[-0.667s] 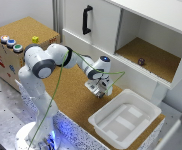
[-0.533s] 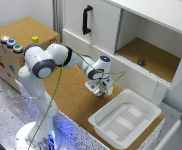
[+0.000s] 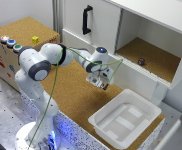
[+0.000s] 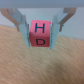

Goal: Put the pink block on top of the drawer

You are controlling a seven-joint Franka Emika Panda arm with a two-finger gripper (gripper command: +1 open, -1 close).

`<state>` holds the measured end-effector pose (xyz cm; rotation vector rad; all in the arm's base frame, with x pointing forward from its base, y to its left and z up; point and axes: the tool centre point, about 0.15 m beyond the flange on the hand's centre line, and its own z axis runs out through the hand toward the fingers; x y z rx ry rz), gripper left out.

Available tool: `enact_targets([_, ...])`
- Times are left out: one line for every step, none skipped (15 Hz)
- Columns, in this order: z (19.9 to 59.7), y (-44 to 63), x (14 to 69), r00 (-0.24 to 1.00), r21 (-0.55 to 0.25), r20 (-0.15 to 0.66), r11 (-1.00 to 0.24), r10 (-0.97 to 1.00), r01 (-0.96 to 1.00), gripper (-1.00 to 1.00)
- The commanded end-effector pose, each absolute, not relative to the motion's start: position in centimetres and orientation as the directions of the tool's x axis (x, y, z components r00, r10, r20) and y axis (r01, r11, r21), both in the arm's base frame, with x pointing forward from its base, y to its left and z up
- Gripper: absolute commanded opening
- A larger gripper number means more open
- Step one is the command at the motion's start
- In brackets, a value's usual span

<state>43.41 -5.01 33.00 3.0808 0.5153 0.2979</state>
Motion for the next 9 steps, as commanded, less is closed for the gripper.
enact_targets([39.2,6.1,43.1,0.785,-0.023,0.192,-0.797,0.588,0.603,-1.00])
enact_targets([40.3,8.9,42.8,0.734,-0.046,0.211,-0.743,0.646,0.667,-1.00])
enact_targets([41.3,11.8,42.2,0.674,-0.049,0.229,-0.683,0.702,0.728,-1.00])
enact_targets([42.3,15.2,41.3,0.597,-0.034,0.251,-0.610,0.762,0.792,-1.00])
enact_targets([43.3,17.8,40.4,0.534,-0.039,0.270,-0.545,0.801,0.838,-1.00])
enact_targets([44.0,19.8,39.8,0.484,-0.027,0.288,-0.499,0.826,0.866,-1.00])
enact_targets([44.8,21.6,39.3,0.433,-0.011,0.303,-0.452,0.849,0.892,-1.00])
enact_targets([46.1,24.3,38.7,0.355,0.023,0.328,-0.383,0.876,0.924,-1.00])
enact_targets([47.0,25.8,38.5,0.301,0.060,0.343,-0.340,0.890,0.939,-1.00])
